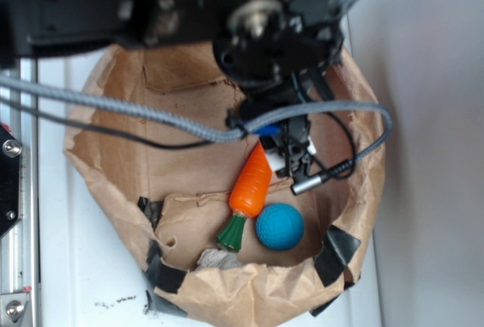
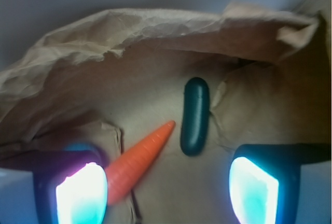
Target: Grab the plastic pickle.
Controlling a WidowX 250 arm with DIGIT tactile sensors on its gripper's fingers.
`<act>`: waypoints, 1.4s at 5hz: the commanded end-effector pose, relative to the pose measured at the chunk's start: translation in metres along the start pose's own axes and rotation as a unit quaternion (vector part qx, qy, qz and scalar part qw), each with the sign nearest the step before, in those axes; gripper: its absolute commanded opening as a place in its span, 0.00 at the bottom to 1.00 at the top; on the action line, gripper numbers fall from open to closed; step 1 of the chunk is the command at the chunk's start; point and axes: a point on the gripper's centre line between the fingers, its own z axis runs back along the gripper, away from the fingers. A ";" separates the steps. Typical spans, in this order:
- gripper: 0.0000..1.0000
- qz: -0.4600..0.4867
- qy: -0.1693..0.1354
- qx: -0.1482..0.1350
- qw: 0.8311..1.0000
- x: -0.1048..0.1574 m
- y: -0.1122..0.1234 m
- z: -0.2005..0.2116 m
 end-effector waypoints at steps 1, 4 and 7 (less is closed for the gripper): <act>1.00 0.030 -0.017 0.033 0.999 0.029 -0.001 -0.031; 1.00 0.058 -0.035 0.068 0.995 0.028 0.008 -0.046; 1.00 0.059 -0.041 0.080 0.994 0.019 0.018 -0.071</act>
